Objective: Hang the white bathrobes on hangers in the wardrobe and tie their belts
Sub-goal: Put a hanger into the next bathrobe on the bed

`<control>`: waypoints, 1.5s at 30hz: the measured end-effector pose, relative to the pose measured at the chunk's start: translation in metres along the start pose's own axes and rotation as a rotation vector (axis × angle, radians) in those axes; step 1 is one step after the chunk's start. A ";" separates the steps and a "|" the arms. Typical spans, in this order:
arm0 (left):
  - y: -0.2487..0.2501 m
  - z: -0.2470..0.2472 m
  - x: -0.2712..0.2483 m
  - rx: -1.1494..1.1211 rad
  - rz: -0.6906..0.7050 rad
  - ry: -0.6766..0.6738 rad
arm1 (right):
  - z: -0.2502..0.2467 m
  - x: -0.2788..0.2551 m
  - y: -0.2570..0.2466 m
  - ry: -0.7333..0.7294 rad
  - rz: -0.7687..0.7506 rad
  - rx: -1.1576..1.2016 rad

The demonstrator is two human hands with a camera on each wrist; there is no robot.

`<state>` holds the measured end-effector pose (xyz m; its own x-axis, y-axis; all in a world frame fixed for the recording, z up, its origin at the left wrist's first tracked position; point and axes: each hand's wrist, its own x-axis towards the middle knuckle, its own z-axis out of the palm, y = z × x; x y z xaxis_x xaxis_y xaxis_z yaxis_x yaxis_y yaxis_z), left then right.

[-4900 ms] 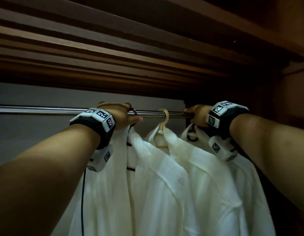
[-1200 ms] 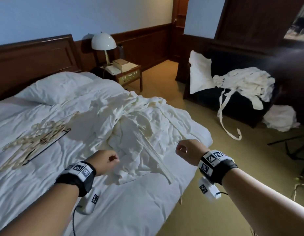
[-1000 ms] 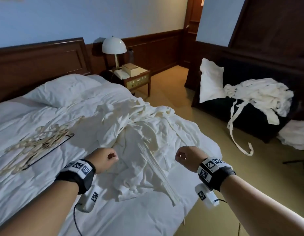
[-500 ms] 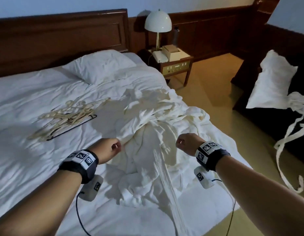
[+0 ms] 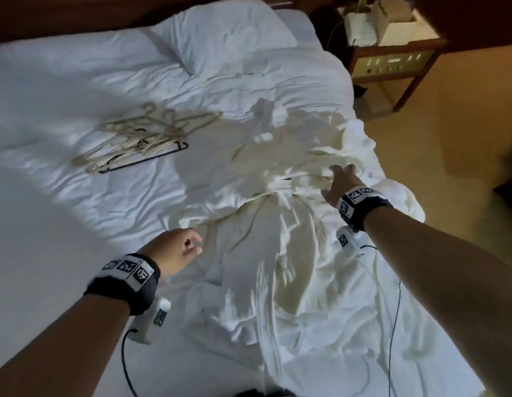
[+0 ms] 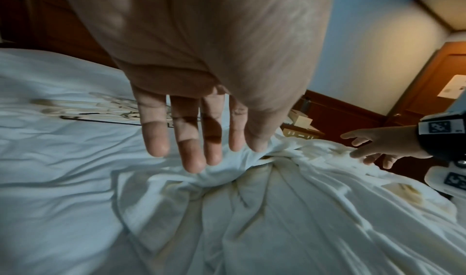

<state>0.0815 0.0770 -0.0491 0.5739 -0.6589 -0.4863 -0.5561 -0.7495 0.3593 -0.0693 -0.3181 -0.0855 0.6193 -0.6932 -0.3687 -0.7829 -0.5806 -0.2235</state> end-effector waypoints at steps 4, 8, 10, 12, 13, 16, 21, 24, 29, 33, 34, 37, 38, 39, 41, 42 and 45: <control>-0.020 0.005 -0.002 -0.015 -0.050 -0.006 | 0.004 0.032 0.012 -0.068 0.042 -0.077; -0.033 0.006 0.004 -0.033 -0.041 0.020 | 0.007 0.033 0.016 -0.155 -0.087 -0.339; -0.032 0.009 0.008 -0.029 -0.044 0.001 | 0.004 0.030 0.014 -0.153 -0.115 -0.406; -0.026 0.015 0.011 -0.021 -0.060 -0.029 | 0.003 0.021 0.006 -0.136 -0.168 -0.388; -0.022 0.017 0.012 -0.016 -0.063 -0.042 | 0.004 0.013 0.002 -0.119 -0.184 -0.400; -0.009 0.026 0.014 -0.013 -0.037 -0.063 | 0.006 -0.018 -0.012 -0.146 -0.136 -0.337; 0.008 0.039 0.008 0.002 0.048 -0.095 | 0.025 -0.102 -0.046 -0.243 -0.191 -0.271; 0.016 0.041 -0.004 0.034 0.154 -0.100 | 0.048 -0.170 -0.071 -0.311 -0.281 -0.270; 0.015 0.048 -0.045 0.022 0.313 -0.065 | 0.104 -0.277 -0.105 -0.383 -0.361 -0.267; -0.003 0.051 -0.095 0.083 0.398 -0.126 | 0.143 -0.345 -0.117 -0.470 -0.264 -0.237; -0.009 0.050 -0.107 0.111 0.401 -0.145 | 0.150 -0.357 -0.118 -0.473 -0.220 -0.212; -0.032 0.045 -0.136 0.166 0.409 -0.172 | 0.164 -0.381 -0.120 -0.488 -0.142 -0.192; -0.039 0.042 -0.143 0.170 0.411 -0.164 | 0.166 -0.384 -0.123 -0.474 -0.137 -0.177; -0.047 0.040 -0.149 0.169 0.411 -0.153 | 0.165 -0.385 -0.126 -0.436 -0.136 -0.159; -0.063 0.035 -0.161 0.167 0.407 -0.128 | 0.158 -0.381 -0.135 -0.288 -0.123 -0.093; -0.072 0.034 -0.166 0.168 0.405 -0.119 | 0.151 -0.376 -0.140 -0.203 -0.109 -0.047; -0.100 0.035 -0.180 0.166 0.389 -0.088 | 0.121 -0.351 -0.155 0.018 -0.120 0.046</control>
<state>0.0130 0.2734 -0.0249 0.2527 -0.8771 -0.4084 -0.8143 -0.4208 0.3998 -0.1730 0.0668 -0.0304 0.7091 -0.6279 -0.3209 -0.7050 -0.6396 -0.3063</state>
